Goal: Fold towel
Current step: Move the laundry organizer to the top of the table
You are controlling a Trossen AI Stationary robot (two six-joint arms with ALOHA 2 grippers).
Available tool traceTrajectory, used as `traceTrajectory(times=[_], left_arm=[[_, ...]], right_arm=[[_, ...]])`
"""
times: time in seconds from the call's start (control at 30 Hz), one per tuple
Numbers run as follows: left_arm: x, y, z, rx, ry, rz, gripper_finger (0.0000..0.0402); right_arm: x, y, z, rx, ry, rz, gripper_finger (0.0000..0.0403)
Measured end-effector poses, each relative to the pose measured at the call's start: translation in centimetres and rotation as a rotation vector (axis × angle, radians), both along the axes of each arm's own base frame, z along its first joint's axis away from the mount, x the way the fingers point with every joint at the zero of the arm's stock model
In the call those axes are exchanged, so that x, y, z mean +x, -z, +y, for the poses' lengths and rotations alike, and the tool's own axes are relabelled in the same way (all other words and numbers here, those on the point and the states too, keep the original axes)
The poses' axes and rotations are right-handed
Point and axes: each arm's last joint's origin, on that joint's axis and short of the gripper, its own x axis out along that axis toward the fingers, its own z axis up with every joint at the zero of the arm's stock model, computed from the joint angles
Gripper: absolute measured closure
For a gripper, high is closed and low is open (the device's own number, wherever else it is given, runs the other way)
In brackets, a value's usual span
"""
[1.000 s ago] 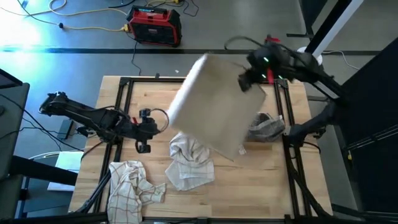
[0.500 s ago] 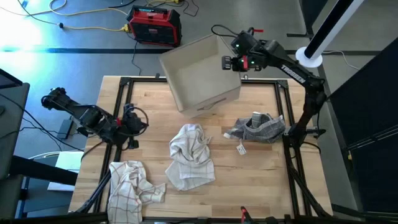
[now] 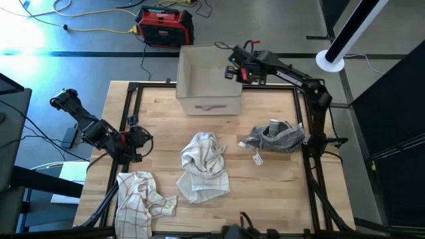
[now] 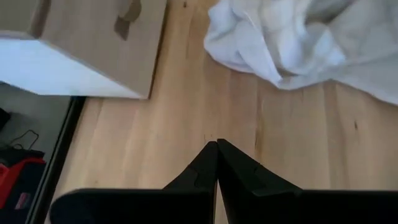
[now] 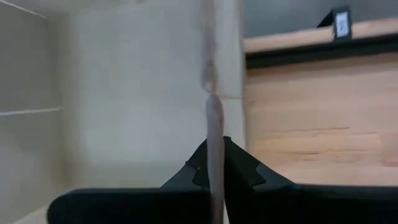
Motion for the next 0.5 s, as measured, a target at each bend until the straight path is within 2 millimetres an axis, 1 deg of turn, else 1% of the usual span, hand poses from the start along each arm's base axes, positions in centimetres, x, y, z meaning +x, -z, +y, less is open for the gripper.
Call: traceTrajectory(times=[0.1, 0.17, 0.33, 0.5], left_arm=[[0.0, -0.1, -0.2, -0.004, 0.016, -0.005, 0.0402], [-0.1, -0.1, -0.2, -0.004, 0.020, -0.006, 0.0402], [-0.1, -0.1, -0.3, -0.003, 0.027, -0.005, 0.0402], [-0.1, -0.1, -0.3, -0.003, 0.027, -0.004, 0.0402]], right_arm=[[0.6, 1.5, -0.4, 0.020, 0.001, 0.030, 0.0403], [0.7, 1.9, -0.6, 0.025, -0.004, 0.045, 0.0403], [0.0, 2.1, -1.0, 0.000, 0.016, 0.129, 0.0403], [-1.0, 2.0, -1.2, 0.016, 0.024, 0.185, 0.0403]])
